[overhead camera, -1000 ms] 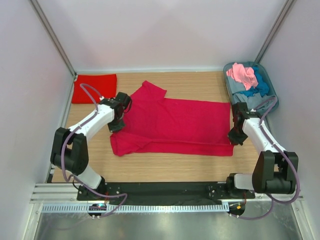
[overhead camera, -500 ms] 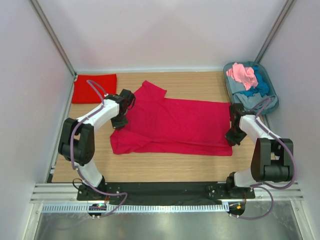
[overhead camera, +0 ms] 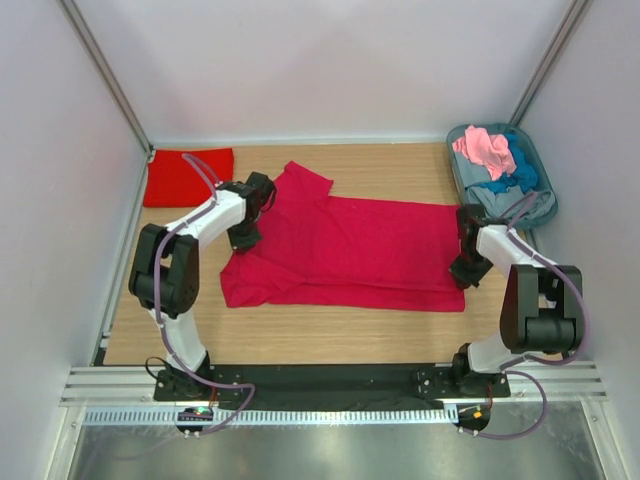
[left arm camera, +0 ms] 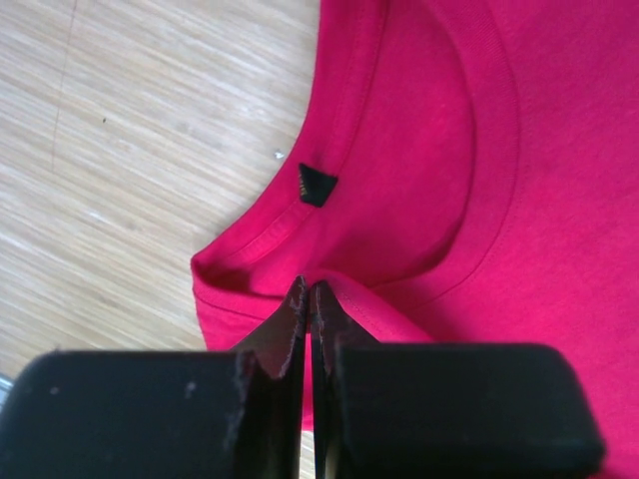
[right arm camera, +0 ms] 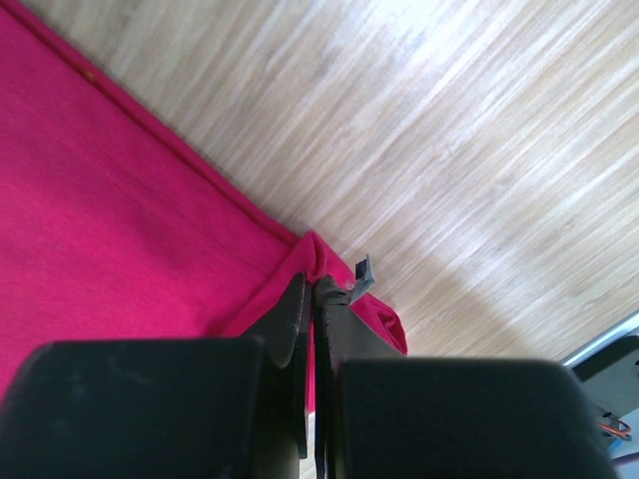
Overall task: Fold and stack the t-shirts
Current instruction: Fold the tshirt
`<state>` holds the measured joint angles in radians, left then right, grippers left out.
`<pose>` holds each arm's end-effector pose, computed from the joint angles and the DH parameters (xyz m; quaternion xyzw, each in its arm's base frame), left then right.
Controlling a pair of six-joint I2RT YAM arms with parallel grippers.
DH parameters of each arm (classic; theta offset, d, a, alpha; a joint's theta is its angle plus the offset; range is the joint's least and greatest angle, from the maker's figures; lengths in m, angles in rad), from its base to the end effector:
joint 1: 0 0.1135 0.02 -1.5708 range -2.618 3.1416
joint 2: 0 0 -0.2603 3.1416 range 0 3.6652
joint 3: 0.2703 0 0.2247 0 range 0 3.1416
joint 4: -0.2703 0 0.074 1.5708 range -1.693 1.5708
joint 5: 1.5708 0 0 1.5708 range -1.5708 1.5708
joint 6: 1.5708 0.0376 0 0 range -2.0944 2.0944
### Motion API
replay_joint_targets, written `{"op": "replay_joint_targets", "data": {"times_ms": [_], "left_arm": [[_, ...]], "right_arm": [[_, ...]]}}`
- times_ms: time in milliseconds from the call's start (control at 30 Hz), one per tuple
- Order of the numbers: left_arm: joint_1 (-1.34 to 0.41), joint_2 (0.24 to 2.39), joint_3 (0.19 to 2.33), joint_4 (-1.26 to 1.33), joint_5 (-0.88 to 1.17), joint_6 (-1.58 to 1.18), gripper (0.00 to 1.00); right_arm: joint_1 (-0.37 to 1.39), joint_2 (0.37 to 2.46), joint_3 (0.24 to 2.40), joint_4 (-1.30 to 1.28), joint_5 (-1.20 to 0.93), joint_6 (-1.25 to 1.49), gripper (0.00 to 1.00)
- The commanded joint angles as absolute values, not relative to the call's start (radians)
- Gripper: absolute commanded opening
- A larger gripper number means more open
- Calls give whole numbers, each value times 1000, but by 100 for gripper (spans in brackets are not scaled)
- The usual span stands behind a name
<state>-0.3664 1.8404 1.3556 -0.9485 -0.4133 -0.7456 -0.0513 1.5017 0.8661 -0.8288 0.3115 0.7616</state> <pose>0.3077 -0.1019 0.2092 -0.1979 0.9563 0.1384 0.1651 0.2227 -0.0230 0.1837 0.3976 0.9029 -0.1270 0.1031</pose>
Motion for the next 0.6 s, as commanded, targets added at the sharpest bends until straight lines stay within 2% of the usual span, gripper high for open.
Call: {"op": "replay_joint_targets", "data": {"times_ms": [0, 467, 500, 567], "left_arm": [[-377, 1848, 1416, -937, -434, -724, 0], [-397, 1968, 1531, -1002, -485, -709, 0], [-397, 1974, 1535, -1003, -486, -710, 0], [-397, 1980, 1560, -1021, -488, -710, 0]], "right_arm": [[-51, 1511, 916, -796, 341, 753, 1], [-61, 1551, 954, -798, 385, 749, 2], [-61, 1555, 960, -798, 379, 750, 3], [-61, 1562, 980, -813, 376, 753, 15]]}}
